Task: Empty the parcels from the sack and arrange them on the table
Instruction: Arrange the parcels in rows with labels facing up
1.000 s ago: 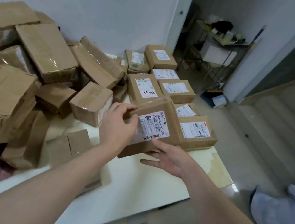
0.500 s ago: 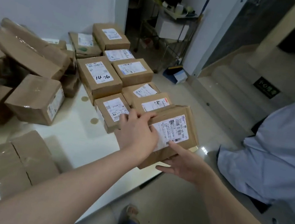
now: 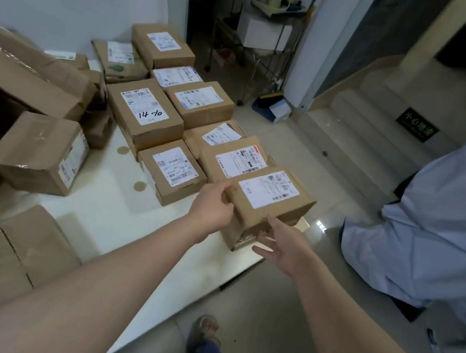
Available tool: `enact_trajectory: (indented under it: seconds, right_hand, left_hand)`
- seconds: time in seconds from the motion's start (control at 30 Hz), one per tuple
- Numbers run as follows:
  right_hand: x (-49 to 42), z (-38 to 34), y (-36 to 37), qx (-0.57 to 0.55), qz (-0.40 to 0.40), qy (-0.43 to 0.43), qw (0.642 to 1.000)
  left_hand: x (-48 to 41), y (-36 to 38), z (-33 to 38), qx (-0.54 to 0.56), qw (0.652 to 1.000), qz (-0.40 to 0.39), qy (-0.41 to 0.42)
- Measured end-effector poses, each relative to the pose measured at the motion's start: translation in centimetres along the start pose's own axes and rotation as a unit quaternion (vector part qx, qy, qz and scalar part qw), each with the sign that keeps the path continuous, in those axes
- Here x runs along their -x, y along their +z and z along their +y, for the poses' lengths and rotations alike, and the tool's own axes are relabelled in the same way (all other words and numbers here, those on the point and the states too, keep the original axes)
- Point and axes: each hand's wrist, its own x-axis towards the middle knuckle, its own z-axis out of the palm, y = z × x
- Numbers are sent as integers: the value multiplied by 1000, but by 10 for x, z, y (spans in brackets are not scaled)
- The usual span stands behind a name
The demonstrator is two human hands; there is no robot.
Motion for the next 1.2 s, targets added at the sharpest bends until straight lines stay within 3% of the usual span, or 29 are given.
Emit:
enact_trajectory:
  seconds: [0.27,0.37,0.53,0.67,0.9,1.2]
  right_hand:
    - [23,22,76,72,-83,182,977]
    - [28,37,123,156,-136,133,969]
    - [44,38,199,195,-194,52,960]
    - [46,38,243,267,-206,19,941]
    - [15,0,291,358,-230,-61,903]
    - [-42,-55,320,349,-245,-64,902]
  left_hand:
    - [2,-69,-55,-22,990,134,-35]
    - [13,-102,-87,-65,977,184,-83]
    - [37,-166,-122,-102,944,279,-146]
    - [44,-208,-137,-104,920,326,-192]
    - [-11,-247,-132,-160,899,336,-229]
    - [-53,-257,-128,-184,878,301,-324]
